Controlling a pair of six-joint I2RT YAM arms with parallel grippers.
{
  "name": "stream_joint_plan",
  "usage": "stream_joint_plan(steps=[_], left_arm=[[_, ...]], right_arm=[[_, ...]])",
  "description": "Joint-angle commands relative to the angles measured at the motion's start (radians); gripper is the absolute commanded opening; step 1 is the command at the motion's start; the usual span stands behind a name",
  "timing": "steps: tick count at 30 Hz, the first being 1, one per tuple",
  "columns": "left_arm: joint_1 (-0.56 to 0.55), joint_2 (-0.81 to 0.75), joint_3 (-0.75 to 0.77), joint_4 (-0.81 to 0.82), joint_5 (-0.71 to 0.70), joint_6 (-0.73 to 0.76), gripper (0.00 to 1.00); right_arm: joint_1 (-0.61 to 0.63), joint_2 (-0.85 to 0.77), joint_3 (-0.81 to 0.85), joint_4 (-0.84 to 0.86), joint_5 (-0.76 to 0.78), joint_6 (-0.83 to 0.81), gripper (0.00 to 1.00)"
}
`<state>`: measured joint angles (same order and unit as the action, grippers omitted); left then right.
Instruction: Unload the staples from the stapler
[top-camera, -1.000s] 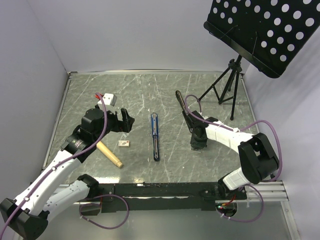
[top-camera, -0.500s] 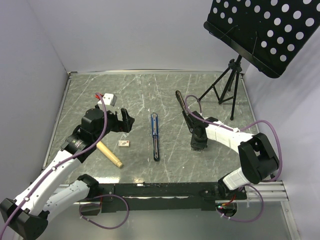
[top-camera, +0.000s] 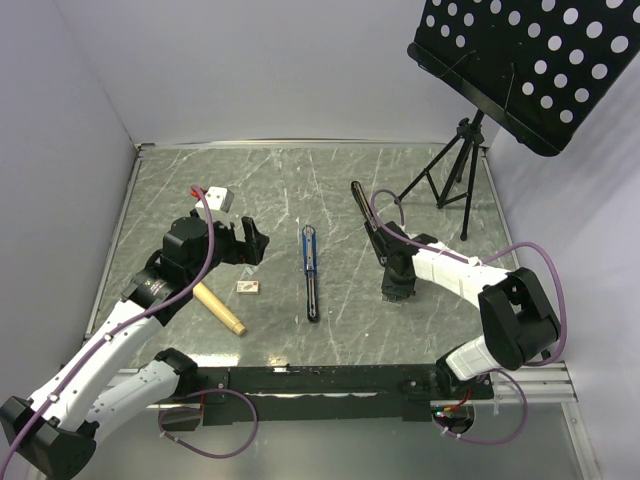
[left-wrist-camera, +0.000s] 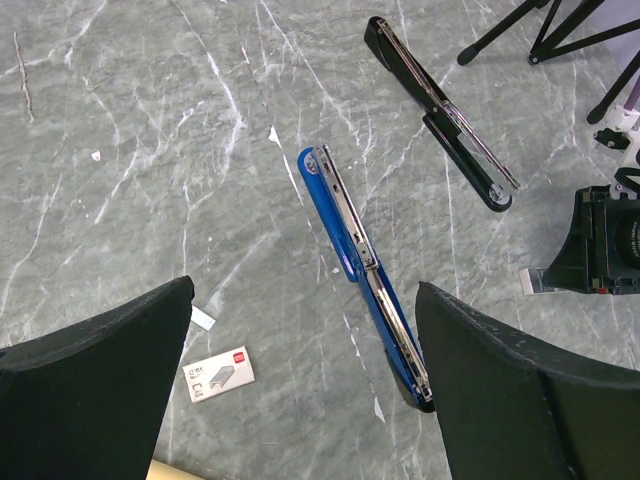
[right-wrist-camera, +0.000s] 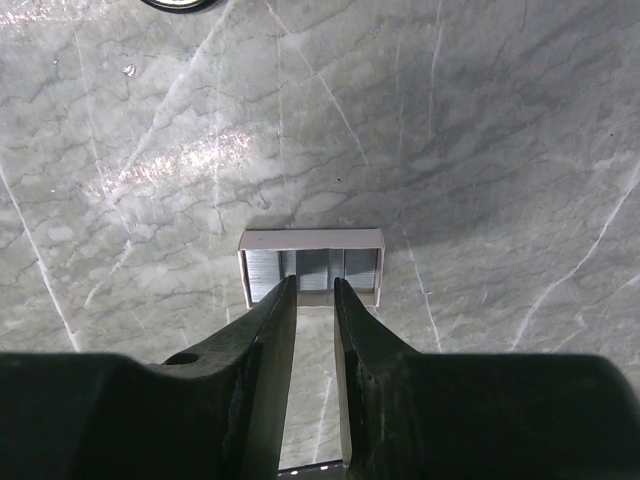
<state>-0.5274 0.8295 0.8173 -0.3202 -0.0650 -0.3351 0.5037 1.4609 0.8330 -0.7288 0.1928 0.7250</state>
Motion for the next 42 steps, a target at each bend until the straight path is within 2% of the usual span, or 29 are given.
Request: stream_joint_plan(steps=[1,6,13,16,20,23,24,27,29,32,36,42], left_arm=[[-0.005,-0.012,-0.004,0.029,0.001,-0.002,0.97],[-0.005,0.0,-0.001,0.02,-0.048,-0.024,0.97],[-0.002,0.081,0.043,-0.04,-0.197,-0.189,0.97],[0.029,0.201,0.077,-0.118,-0.21,-0.24,0.97],[0.162,0.328,0.097,-0.196,-0.141,-0.369,0.99],[0.228,0.407,0.098,-0.256,-0.127,-0.517,0.87],[0.231,0.427,0.111,-0.27,-0.137,-0.585,0.8],[0.231,0.561,0.181,-0.347,-0.167,-0.677,0.76],[0.23,0.62,0.229,-0.416,-0.186,-0.737,0.67],[0.225,0.695,0.296,-0.451,-0.202,-0.803,0.65],[0.201,0.732,0.304,-0.447,-0.222,-0.875,0.66],[0.176,0.796,0.292,-0.398,-0.199,-0.886,0.65]], right_arm=[[-0.008,-0.031,0.035,-0.024,0.005,0.011,0.29],[-0.008,-0.082,0.051,-0.037,-0.015,0.002,0.29],[-0.008,-0.207,0.048,0.008,-0.018,-0.087,0.27],[-0.01,-0.267,0.041,0.052,-0.087,-0.145,0.26],[-0.008,-0.391,-0.009,0.146,-0.187,-0.228,0.27],[-0.007,-0.456,-0.031,0.198,-0.246,-0.242,0.29],[-0.008,-0.467,-0.032,0.207,-0.256,-0.243,0.29],[-0.008,-0.488,-0.025,0.206,-0.274,-0.254,0.3],[-0.007,-0.497,-0.015,0.203,-0.273,-0.268,0.31],[-0.007,-0.513,-0.015,0.216,-0.266,-0.28,0.31],[-0.005,-0.525,-0.029,0.236,-0.273,-0.276,0.31],[-0.007,-0.551,-0.06,0.249,-0.294,-0.276,0.31]])
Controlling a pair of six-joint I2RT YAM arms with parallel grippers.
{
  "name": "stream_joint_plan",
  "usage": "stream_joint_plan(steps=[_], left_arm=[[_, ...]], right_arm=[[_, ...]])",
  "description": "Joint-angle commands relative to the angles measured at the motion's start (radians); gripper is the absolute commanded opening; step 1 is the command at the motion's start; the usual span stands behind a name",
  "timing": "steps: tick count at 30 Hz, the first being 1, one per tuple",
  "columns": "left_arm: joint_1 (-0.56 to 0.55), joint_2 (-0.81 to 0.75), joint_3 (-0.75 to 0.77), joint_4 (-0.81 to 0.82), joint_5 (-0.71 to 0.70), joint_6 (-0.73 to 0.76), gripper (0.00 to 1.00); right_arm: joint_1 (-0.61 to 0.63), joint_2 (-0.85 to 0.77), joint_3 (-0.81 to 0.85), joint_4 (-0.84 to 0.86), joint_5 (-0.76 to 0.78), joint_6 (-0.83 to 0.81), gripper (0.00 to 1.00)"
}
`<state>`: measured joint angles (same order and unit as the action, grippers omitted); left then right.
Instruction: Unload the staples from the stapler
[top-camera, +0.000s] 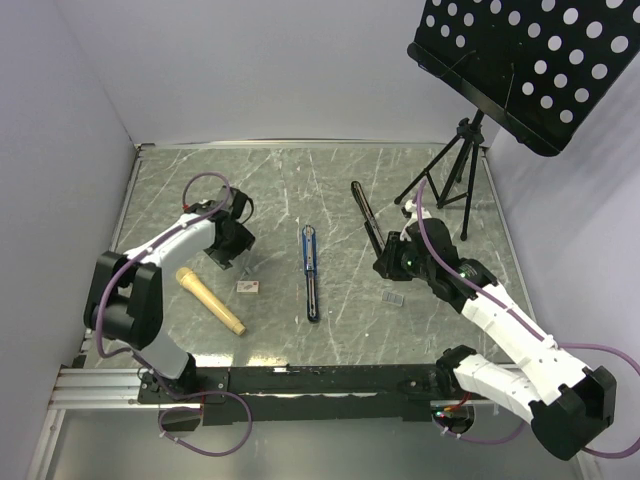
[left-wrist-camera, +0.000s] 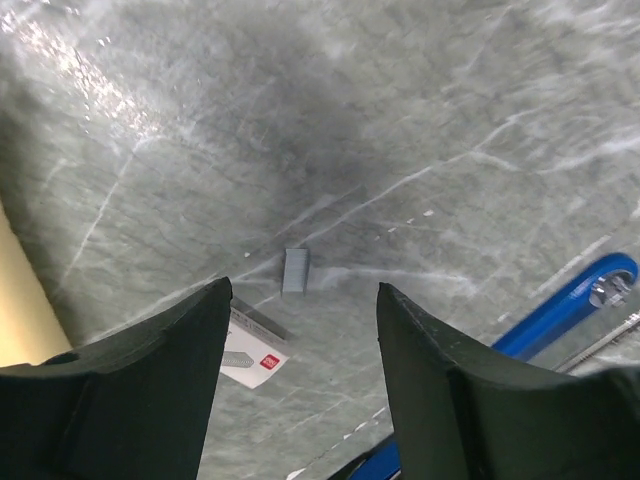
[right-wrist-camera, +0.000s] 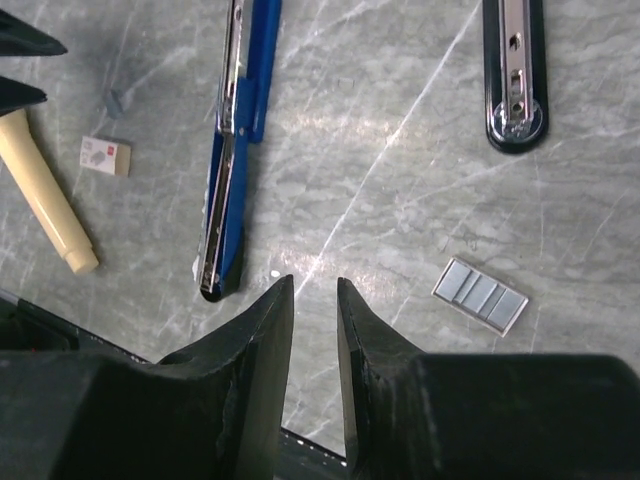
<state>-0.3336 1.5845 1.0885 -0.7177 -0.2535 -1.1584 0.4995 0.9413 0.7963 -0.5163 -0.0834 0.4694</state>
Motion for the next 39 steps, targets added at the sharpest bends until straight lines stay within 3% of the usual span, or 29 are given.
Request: stream_joint_plan(steps=[1,31,39], left_arm=[[-0.021,0.051,0.022,-0.011,-0.016,-0.069,0.65],[-0.064,0.175,0.01,-0.014,-0.063,-0.122,0.52],[-0.077,0.218,0.057,-0.051,-0.081,-0.121,0.41]], right_arm=[[-0.001,-0.032,-0.025,0.035,-0.016,-0.023,0.32],[-0.001,-0.079,-0.048,0.035,-0.003,-0.017,0.32],[-0.003,-0.078,-0.046,0.036,0.004,-0.025,0.32]])
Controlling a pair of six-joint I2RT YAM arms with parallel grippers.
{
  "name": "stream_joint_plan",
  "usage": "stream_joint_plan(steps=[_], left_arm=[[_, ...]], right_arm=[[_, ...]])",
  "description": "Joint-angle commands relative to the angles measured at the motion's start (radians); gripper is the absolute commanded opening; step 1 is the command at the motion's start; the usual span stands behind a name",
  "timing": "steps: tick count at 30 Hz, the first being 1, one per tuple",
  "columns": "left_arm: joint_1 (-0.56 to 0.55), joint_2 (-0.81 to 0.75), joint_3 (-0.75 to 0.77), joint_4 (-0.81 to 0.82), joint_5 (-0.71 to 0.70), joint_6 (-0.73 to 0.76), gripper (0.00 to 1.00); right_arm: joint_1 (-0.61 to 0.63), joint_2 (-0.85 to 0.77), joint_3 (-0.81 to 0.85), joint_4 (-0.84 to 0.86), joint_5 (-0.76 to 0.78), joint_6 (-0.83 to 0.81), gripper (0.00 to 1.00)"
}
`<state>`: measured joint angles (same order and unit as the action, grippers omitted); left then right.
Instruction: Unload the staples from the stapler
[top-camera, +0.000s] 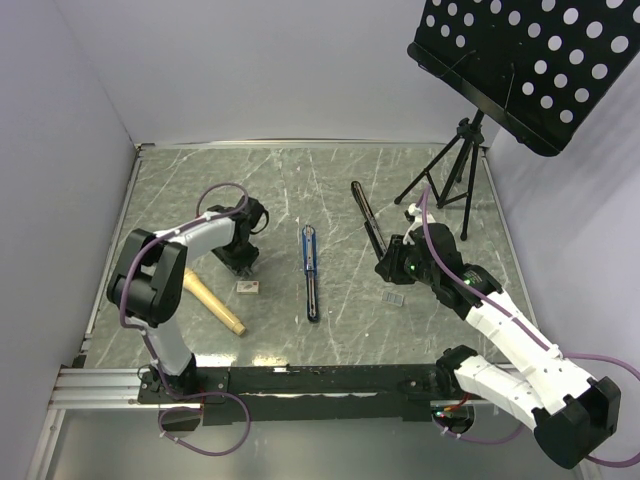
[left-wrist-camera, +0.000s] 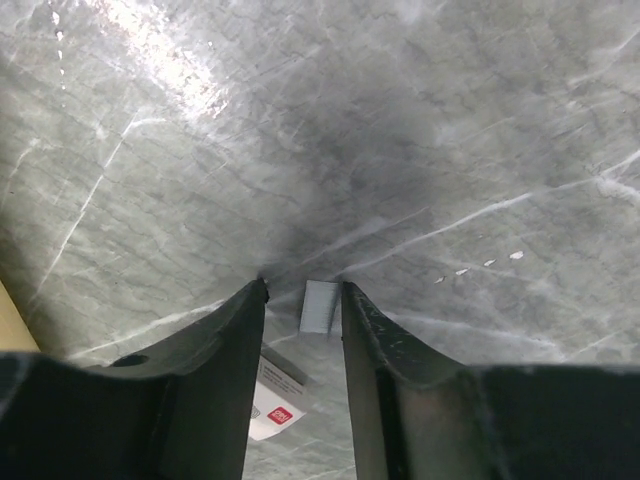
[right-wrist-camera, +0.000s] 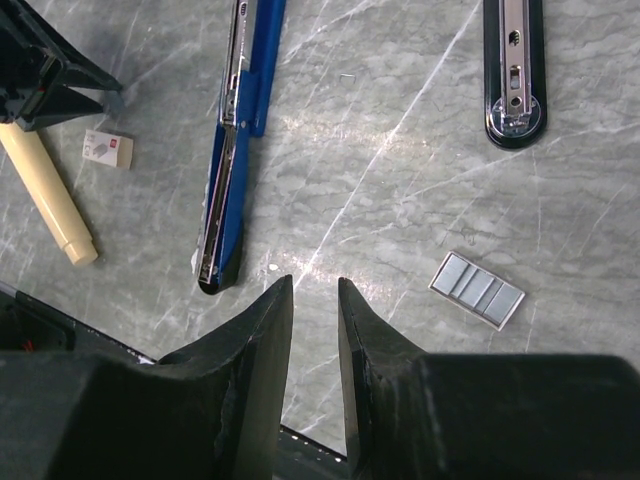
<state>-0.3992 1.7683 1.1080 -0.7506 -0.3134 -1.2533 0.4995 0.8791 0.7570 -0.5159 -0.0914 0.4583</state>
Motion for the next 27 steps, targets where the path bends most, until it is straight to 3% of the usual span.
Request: stream_joint_plan(steps=[1,27], left_arm=[[-0.013,0.039,0.038,-0.018,-0.02,-0.026,0.4],[-0.046,0.046,0.036,-0.038,0.047,-0.061,0.19]], right_arm=[[-0.001,-0.015,-0.005,0.034,0.015,-0.018,0.32],[-0.003,0.003,-0.013,0.077,-0.037,0.002,0.33]])
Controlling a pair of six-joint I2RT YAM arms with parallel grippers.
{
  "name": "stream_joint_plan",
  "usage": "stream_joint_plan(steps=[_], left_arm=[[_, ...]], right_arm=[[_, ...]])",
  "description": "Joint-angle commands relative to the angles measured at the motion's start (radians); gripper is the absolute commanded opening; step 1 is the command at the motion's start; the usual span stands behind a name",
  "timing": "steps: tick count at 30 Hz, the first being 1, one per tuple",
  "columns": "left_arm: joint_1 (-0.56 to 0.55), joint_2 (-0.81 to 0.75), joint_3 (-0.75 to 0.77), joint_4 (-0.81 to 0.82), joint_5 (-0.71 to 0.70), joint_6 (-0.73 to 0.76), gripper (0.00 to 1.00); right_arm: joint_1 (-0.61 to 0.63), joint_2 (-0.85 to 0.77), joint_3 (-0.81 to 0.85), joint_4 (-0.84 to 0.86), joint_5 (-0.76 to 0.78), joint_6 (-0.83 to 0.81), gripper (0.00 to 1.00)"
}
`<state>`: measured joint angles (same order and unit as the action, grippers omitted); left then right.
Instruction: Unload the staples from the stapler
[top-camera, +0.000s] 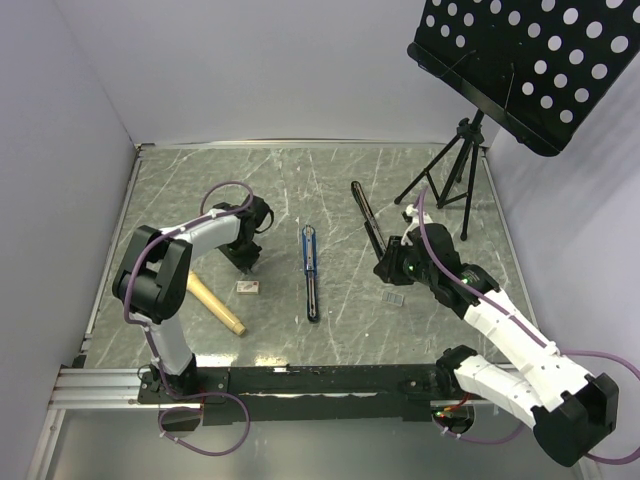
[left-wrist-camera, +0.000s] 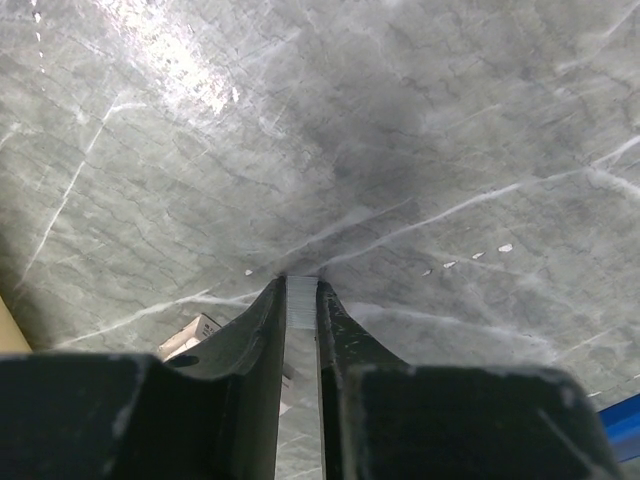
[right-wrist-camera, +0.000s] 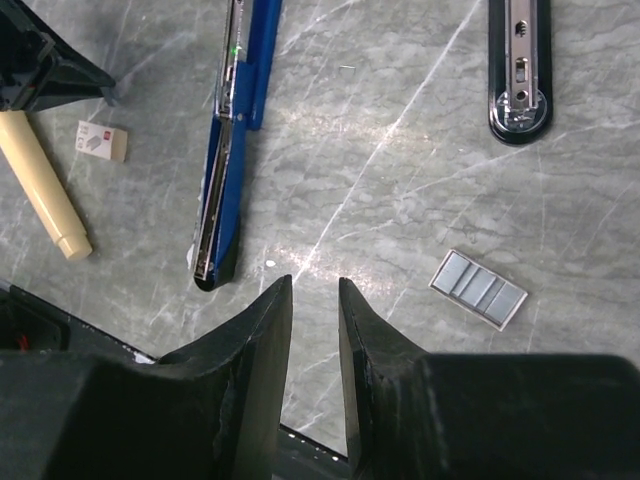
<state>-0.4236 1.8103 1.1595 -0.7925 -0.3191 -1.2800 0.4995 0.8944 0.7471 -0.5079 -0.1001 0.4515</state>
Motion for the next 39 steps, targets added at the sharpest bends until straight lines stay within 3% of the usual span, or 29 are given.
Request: stream_joint_plan(steps=[1,9,16,21,25,31,39], left_arm=[[-0.021,-0.003,-0.012,-0.001,0.048,-0.035,0.18],[-0.029,-0.124,-0.012,0.041,0.07,0.027,0.14],[-0.089,-0.262,-0.024,0.139,0.159,0.139,0.1],[-0.096,-0.425,-0.107,0.323,0.31,0.179,0.13],[-0.115,-0.549,-0.185,0.476,0.412,0.22,0.12],[-0.136,-0.677,-0.283,0.657,0.521,0.196,0.11],[-0.19,-0.758,-0.342,0.774,0.574,0.182,0.12]], right_arm=[[-0.003,-0.012,-0.008,0.077,-0.05,0.009,0.33],[-0.004,0.073,0.035,0.143,-0.202,0.035,0.35],[-0.021,0.113,0.005,0.333,-0.429,0.082,0.41],[-0.026,0.167,-0.022,0.613,-0.63,0.179,0.62],[-0.026,0.222,-0.026,0.777,-0.752,0.266,0.69],[-0.021,0.294,-0.058,1.032,-0.831,0.407,0.73],[-0.015,0.322,-0.045,1.098,-0.843,0.398,0.72]])
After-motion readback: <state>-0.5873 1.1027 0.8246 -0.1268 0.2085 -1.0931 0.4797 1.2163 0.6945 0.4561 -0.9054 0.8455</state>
